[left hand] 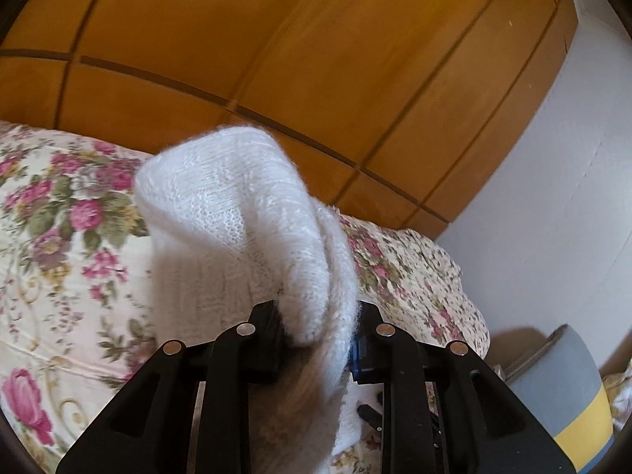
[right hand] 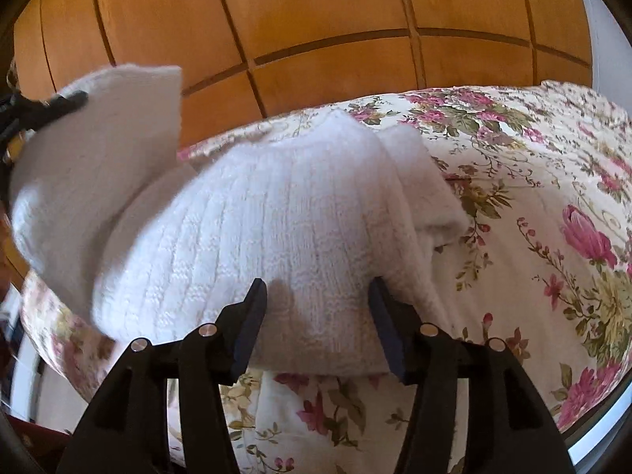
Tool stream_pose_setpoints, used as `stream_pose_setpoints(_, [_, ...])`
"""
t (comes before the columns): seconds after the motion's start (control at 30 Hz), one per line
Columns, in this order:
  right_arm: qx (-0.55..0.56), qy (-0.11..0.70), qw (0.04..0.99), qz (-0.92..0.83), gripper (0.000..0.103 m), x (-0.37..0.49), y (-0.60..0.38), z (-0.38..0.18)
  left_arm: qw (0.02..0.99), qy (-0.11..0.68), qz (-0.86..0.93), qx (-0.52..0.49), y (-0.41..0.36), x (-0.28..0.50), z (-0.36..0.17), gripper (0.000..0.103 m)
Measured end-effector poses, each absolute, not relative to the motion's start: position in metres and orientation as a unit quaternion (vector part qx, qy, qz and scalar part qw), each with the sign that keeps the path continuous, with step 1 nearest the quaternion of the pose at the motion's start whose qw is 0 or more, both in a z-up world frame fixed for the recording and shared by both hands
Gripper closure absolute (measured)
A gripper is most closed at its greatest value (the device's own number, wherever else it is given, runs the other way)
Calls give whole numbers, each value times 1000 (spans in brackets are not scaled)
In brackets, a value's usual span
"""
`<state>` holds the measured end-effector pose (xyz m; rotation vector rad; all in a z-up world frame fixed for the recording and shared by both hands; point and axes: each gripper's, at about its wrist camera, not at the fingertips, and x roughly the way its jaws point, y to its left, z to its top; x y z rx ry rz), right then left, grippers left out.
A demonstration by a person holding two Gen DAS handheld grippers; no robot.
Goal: Fold small clothes
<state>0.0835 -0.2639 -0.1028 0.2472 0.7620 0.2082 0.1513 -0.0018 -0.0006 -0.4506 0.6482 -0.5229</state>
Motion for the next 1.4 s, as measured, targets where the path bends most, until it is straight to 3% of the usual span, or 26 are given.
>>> stream_pose_setpoints(0.2, [114, 346, 929, 71, 47, 73, -281, -88, 881, 330, -274, -198, -41, 161, -10, 80])
stream_pose_setpoints(0.27, [94, 359, 928, 41, 36, 75, -285, -93, 880, 334, -279, -192, -52, 164, -12, 80])
stream_pose_setpoints(0.33, [97, 395, 913, 23, 34, 80, -291, -110, 877, 341, -284, -182, -66, 167, -17, 80])
stream_pose_setpoints(0.4, [124, 382, 915, 34, 32, 77, -298, -116, 876, 347, -288, -172, -78, 170, -20, 80])
stream_pose_setpoints(1.03, [128, 365, 920, 57, 26, 71, -299, -121, 855, 402, -319, -77, -191, 188, -71, 80])
stream_pose_setpoints(1.33, [115, 361, 924, 58, 25, 69, -296, -121, 815, 418, -374, -144, -188, 185, -68, 80])
stream_pose_setpoints(1.4, [114, 361, 924, 58, 25, 69, -297, -121, 808, 412, -385, -172, -178, 181, -60, 65])
